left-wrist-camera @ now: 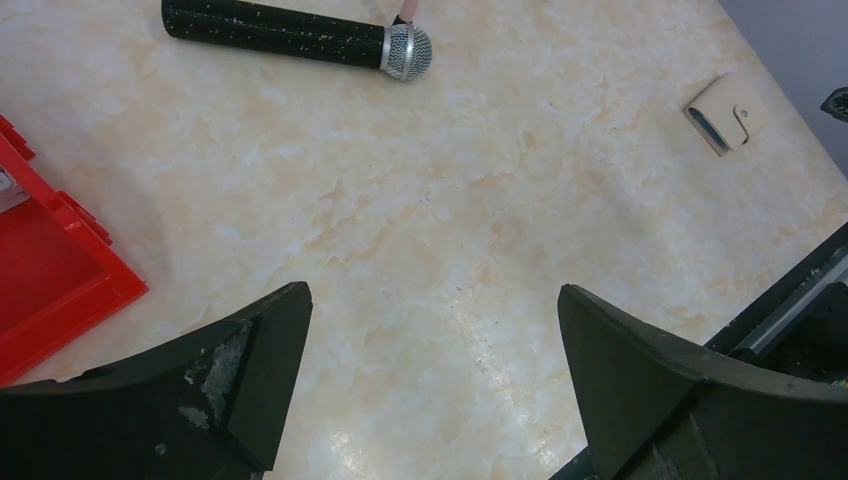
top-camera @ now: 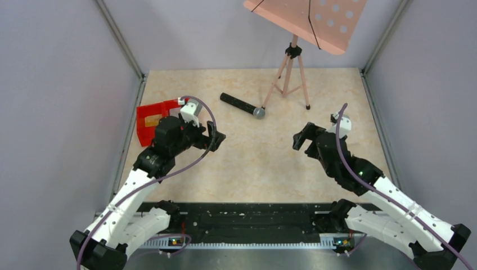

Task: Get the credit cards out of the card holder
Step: Move the card holder to the center of the board.

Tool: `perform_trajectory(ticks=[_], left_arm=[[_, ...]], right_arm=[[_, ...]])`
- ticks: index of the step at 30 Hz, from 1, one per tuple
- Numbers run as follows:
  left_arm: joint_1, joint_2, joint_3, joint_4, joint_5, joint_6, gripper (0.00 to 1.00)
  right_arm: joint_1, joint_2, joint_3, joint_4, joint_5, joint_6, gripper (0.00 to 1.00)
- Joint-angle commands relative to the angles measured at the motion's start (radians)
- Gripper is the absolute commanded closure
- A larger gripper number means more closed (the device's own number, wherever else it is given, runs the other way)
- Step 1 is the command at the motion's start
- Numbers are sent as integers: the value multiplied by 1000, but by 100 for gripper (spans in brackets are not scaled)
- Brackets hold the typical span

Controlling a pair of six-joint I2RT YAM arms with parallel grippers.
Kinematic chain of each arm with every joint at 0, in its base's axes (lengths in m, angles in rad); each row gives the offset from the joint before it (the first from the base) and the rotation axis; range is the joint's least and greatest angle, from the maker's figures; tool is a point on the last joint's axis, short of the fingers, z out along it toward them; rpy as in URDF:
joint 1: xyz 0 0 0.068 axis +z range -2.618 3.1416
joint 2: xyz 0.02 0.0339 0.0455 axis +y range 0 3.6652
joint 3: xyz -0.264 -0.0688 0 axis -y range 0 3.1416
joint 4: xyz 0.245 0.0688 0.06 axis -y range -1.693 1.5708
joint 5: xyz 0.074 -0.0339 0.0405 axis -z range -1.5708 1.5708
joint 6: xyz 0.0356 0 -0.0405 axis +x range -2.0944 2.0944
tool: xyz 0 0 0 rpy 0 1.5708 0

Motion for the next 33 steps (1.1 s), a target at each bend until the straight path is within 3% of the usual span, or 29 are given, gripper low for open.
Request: perform_trajectory(ticks=[1, 9, 16, 33], left_arm=[[-3, -11, 17, 50, 6, 4, 1], [-3, -13, 18, 41, 5, 0, 1], [-3, -39, 2, 42, 0, -2, 1], [-3, -62, -15, 45, 4, -15, 1]], right_arm=[[7, -12, -2, 23, 40, 26, 1], [7, 20, -14, 21, 81, 66, 1], [-17, 46, -62, 56, 232, 62, 3], [-654, 187, -172, 112, -89, -4, 8]])
